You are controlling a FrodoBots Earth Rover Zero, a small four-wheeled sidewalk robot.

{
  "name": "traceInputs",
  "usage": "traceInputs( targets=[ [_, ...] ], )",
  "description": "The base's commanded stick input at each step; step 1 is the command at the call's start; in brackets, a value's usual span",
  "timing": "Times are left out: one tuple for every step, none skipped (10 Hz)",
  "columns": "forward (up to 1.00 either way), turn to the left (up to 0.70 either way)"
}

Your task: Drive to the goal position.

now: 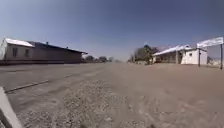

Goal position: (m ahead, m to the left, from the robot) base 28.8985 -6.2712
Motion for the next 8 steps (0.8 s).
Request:
traceInputs(
  targets=[
    [0.70,0.00],
    [0.70,0.00],
    [0.70,0.00],
    [0.70,0.00],
    [0.70,0.00],
    [0.70,0.00],
    [0.70,-0.20],
    [0.70,-0.29]
  ],
)
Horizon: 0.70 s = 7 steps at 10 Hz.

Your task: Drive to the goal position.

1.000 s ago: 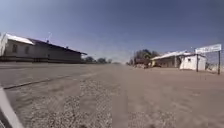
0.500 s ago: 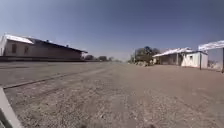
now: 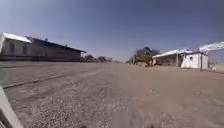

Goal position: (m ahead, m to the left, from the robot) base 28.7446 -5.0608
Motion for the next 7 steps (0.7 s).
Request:
traceInputs(
  targets=[
    [0.70,-0.10],
    [0.70,-0.05],
    [0.70,0.00],
    [0.70,0.00],
    [0.70,0.00],
    [0.70,0.00],
    [0.70,0.00]
  ],
)
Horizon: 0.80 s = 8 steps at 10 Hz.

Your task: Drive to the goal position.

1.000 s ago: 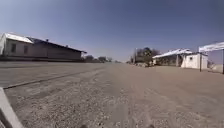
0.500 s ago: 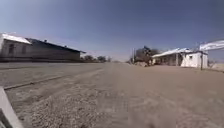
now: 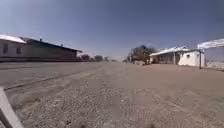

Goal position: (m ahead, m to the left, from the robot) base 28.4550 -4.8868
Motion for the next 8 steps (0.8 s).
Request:
traceInputs(
  targets=[
    [0.70,0.00],
    [0.70,0.00],
    [0.70,0.00],
    [0.70,0.00],
    [0.70,0.00],
    [0.70,0.00],
    [0.70,0.00],
    [0.70,0.00]
  ],
)
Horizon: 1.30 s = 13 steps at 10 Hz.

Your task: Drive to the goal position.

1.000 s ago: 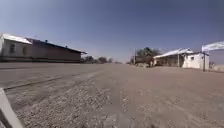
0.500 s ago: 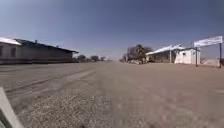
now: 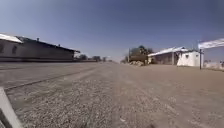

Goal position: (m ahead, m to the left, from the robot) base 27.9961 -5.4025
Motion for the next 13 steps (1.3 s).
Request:
traceInputs(
  targets=[
    [0.70,0.00],
    [0.70,0.00],
    [0.70,0.00],
    [0.70,0.00],
    [0.70,0.00],
    [0.70,0.00],
    [0.70,0.00],
    [0.70,0.00],
    [0.70,0.00],
    [0.70,0.00],
    [0.70,0.00],
    [0.70,0.00],
    [0.70,0.00]
  ],
)
